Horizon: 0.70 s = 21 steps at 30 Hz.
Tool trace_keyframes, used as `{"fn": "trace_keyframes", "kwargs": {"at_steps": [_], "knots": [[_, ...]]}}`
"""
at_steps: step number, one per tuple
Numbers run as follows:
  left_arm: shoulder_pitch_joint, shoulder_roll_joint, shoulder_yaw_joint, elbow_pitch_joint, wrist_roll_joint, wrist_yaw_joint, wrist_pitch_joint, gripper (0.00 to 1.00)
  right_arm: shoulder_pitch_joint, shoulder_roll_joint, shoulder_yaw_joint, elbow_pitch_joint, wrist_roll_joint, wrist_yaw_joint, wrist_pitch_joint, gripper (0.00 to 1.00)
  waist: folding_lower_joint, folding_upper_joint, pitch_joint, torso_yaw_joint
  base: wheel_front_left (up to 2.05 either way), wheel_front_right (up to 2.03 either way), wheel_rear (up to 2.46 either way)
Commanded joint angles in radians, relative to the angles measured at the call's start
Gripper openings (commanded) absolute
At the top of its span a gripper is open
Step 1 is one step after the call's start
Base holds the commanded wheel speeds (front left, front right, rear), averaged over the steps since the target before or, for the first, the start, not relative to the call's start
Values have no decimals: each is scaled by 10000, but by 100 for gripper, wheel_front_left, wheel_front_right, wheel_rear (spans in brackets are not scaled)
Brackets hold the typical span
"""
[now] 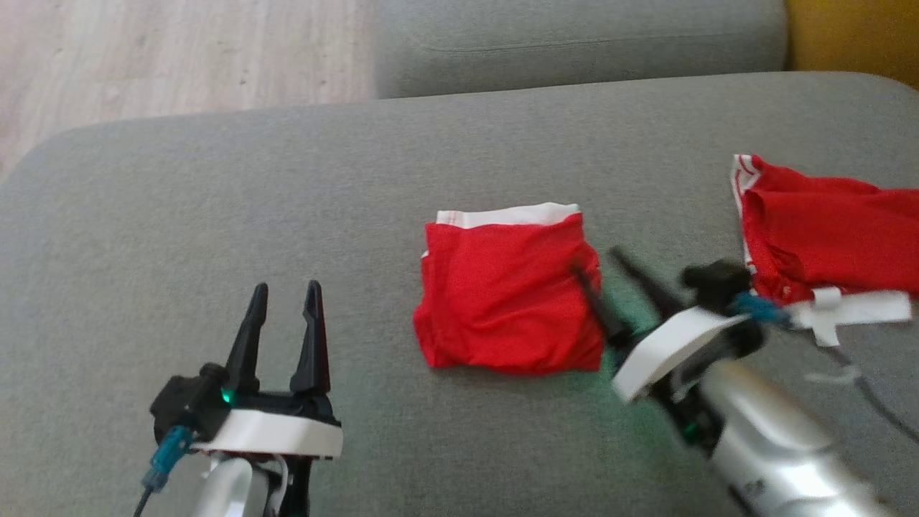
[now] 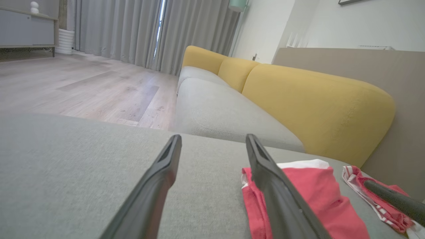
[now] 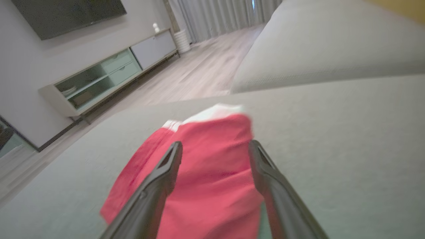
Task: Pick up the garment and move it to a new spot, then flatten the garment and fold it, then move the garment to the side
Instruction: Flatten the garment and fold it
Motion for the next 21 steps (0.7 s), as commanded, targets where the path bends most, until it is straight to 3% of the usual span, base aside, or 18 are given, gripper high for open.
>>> {"fn": "trace_keyframes", "kwargs": {"at_steps": [1, 5, 6, 7, 12, 15, 21], "knots": [[-378, 37, 442, -617, 25, -11, -82, 100, -169, -193, -865, -442, -639, -7, -283, 100, 0, 0, 2, -264, 0, 0, 0], [-403, 37, 451, -1241, -16, -26, -82, 100, 364, -140, -3199, -1276, -2237, -7, -342, 100, 0, 0, 42, -525, 0, 0, 0], [-403, 37, 451, -1241, -16, -26, -82, 100, 364, -140, -3199, -1276, -2237, -7, -342, 100, 0, 0, 42, -525, 0, 0, 0], [-399, 37, 434, -1380, 0, -31, -82, 100, 581, -73, -3830, -1593, -2885, -7, -344, 100, 0, 0, 61, -575, 0, 0, 0], [-308, 37, 429, -1665, 19, -48, -82, 100, 2005, 1009, -6218, -3307, -5338, -7, -347, 100, 0, 0, 140, -759, 0, 0, 0], [-287, 37, 373, -1590, 26, -54, -82, 100, 2704, 1450, -6897, -3837, -6007, -7, -348, 100, 0, 0, 168, -777, 0, 0, 0], [-294, 37, 160, -1335, -17, -63, -82, 100, 3212, 1702, -7219, -4235, -6467, -7, -349, 100, 0, 0, 262, -651, 0, 0, 0]]}}
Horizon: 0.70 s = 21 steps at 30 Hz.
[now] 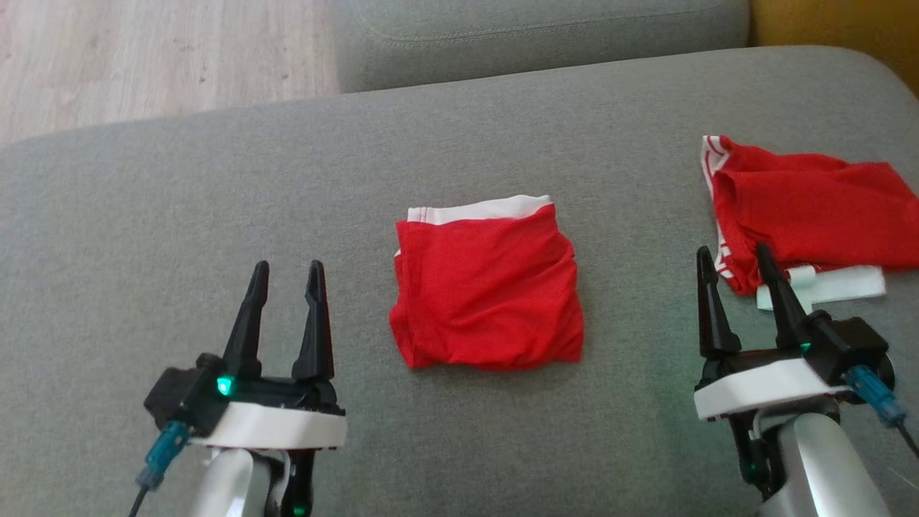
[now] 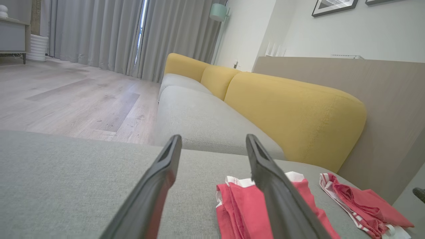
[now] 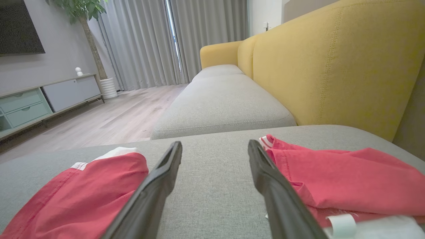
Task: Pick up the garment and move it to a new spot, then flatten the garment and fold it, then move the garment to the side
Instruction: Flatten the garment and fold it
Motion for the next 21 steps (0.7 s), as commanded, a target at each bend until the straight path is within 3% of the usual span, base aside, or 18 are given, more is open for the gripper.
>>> {"fn": "trace_keyframes", "kwargs": {"at_steps": [1, 2, 3, 4, 13, 21], "knots": [[-313, 37, 197, -261, -10, -51, -80, 100, -298, 59, 218, -395, -83, -7, -107, 100, 0, 0, 67, 90, 0, 0, 0], [-339, 37, 153, -234, -18, -52, -80, 100, -336, 64, 269, -416, -103, -7, -106, 100, 0, 0, 112, 151, 0, 0, 0], [-366, 37, 114, -216, -30, -52, -80, 100, -382, 68, 359, -419, -33, -7, -78, 76, 0, 0, 161, 217, 0, 0, 0], [-400, 37, 73, -205, -39, -53, -80, 100, -451, 69, 470, -429, 6, -7, -55, 0, 0, 0, 226, 297, 0, 0, 0], [-753, 37, -271, -144, -167, -57, -80, 100, -1572, 74, 1631, 226, -191, -7, 457, 0, 0, 0, 1030, 1289, 0, 0, 0], [-1057, 37, -521, -70, -309, -58, -80, 100, -2874, -98, 2130, 2542, -593, -7, 1011, 0, 0, 0, 1609, 2271, 0, 0, 0]]}}
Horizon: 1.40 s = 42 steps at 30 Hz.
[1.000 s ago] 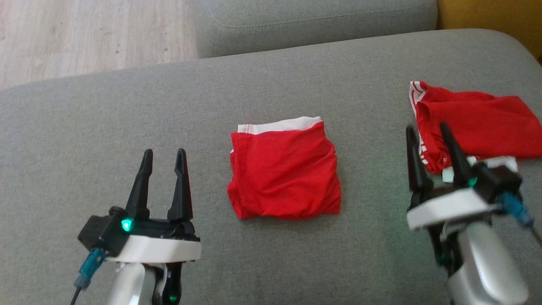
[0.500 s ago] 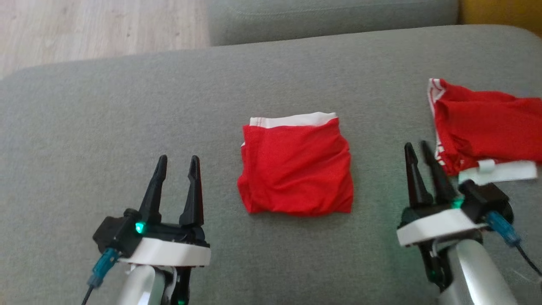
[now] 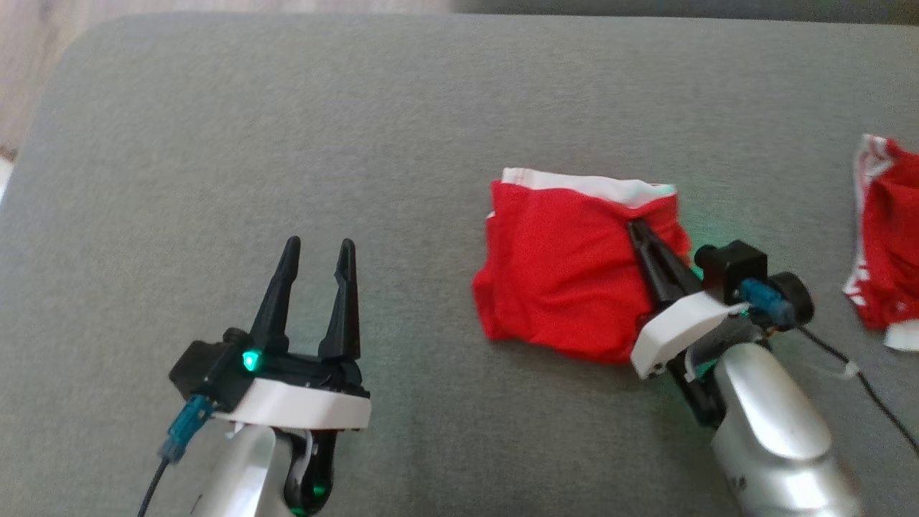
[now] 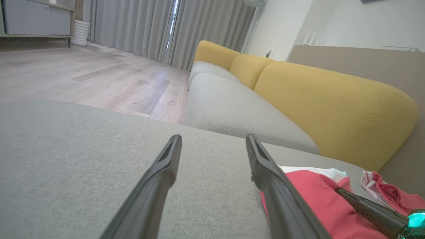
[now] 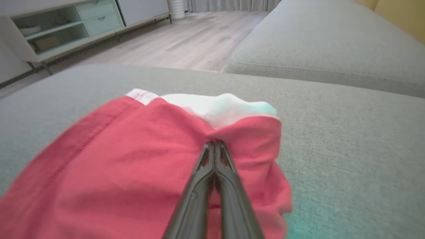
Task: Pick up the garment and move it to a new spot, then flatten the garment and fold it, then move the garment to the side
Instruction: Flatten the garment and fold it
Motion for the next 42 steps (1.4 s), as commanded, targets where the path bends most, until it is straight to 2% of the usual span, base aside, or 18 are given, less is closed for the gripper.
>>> {"fn": "trace_keyframes", "kwargs": {"at_steps": [1, 9, 15, 18, 24, 26, 29, 32, 37, 42], "knots": [[-437, 39, 180, -244, -37, -56, -80, 100, -516, -43, 89, 106, -164, -7, -40, 0, -2, 0, 284, 393, 0, 0, 0], [-621, 39, 77, -105, -39, -57, -80, 100, -1666, -59, -614, 2651, -639, -7, -337, 0, -2, 0, 391, 825, 0, 0, 0], [-609, 39, 196, -56, -40, -57, -80, 100, -2044, 92, -369, 2932, -567, -7, -890, 0, -2, 0, 248, 777, 0, 0, 0], [-571, 39, 189, -52, -70, -57, -80, 100, -2108, 145, 164, 2674, -376, -7, -1043, 0, -2, 0, 129, 714, 0, 0, 0], [-585, 39, 31, -97, -170, -57, -80, 100, -1911, 158, 2134, 2039, 915, -7, -1080, 0, -2, 0, 42, 769, 0, 0, 0], [-580, 39, -11, -114, -188, -57, -80, 100, -1826, 160, 2923, 2390, 1237, -7, -581, 0, -2, 0, 44, 826, 0, 0, 0], [-547, 39, 39, -95, -175, -57, -80, 100, -1793, 160, 3515, 2759, 1623, -7, -111, 0, -2, 0, 19, 854, 0, 0, 0], [-472, 39, 217, -98, -124, -56, -80, 100, -1890, 161, 3798, 2710, 2003, -7, -266, 0, -2, 0, -44, 724, 0, 0, 0], [-340, 39, 581, -188, -33, -54, -80, 100, -2074, 161, 3366, 2489, 2077, -7, -852, 0, -2, 0, -251, 222, 0, 0, 0], [-223, 39, 779, -342, 40, -55, -80, 100, -1863, 94, 2141, 1849, 1568, -7, -1098, 0, -2, 0, -507, -463, 0, 0, 0]]}}
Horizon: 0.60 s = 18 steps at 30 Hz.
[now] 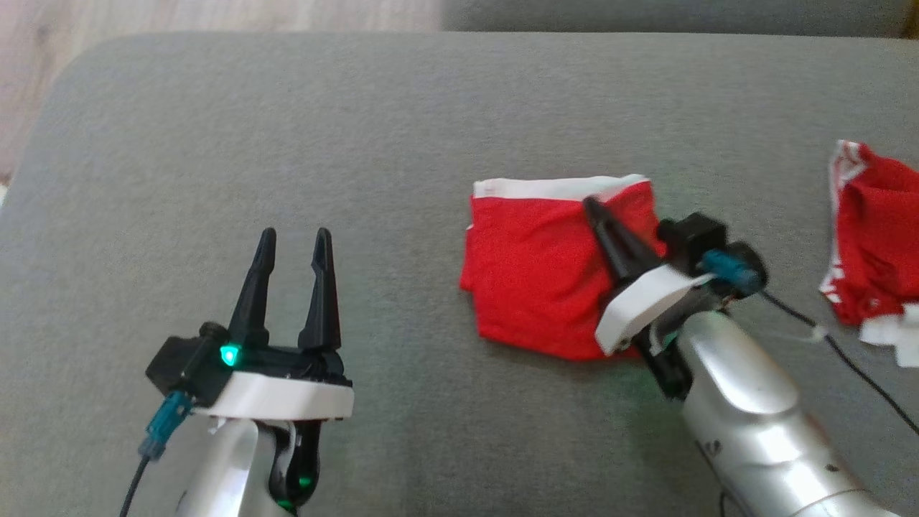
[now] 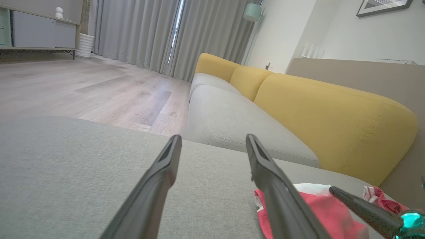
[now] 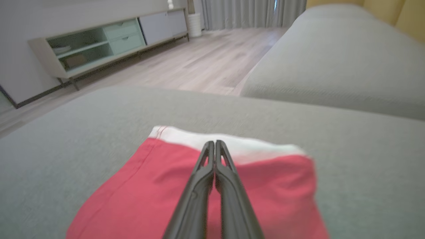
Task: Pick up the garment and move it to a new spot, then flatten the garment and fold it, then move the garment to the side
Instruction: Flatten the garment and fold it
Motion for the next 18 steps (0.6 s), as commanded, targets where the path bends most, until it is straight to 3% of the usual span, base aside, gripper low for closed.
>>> {"fn": "trace_keyframes", "kwargs": {"at_steps": [1, 7, 17, 18], "knots": [[-65, 41, 339, -387, 92, -57, -80, 100, 30, 92, -319, -589, -266, -7, -164, 0, 0, 0, -238, -461, 0, 0, 0], [43, 41, 461, -555, 207, -58, -80, 100, 1189, -45, -1950, -2151, -1185, -7, -185, 0, 0, 0, -470, -1223, 0, 0, 0], [241, 41, 572, -385, 362, -58, -80, 100, 2888, 138, -3356, -3938, -2132, -7, -187, 0, 0, 0, -696, -1919, 0, 0, 0], [273, 41, 595, -343, 356, -58, -80, 100, 3080, 162, -3469, -4115, -2189, -7, -188, 28, 0, 0, -734, -1949, 0, 0, 0]]}}
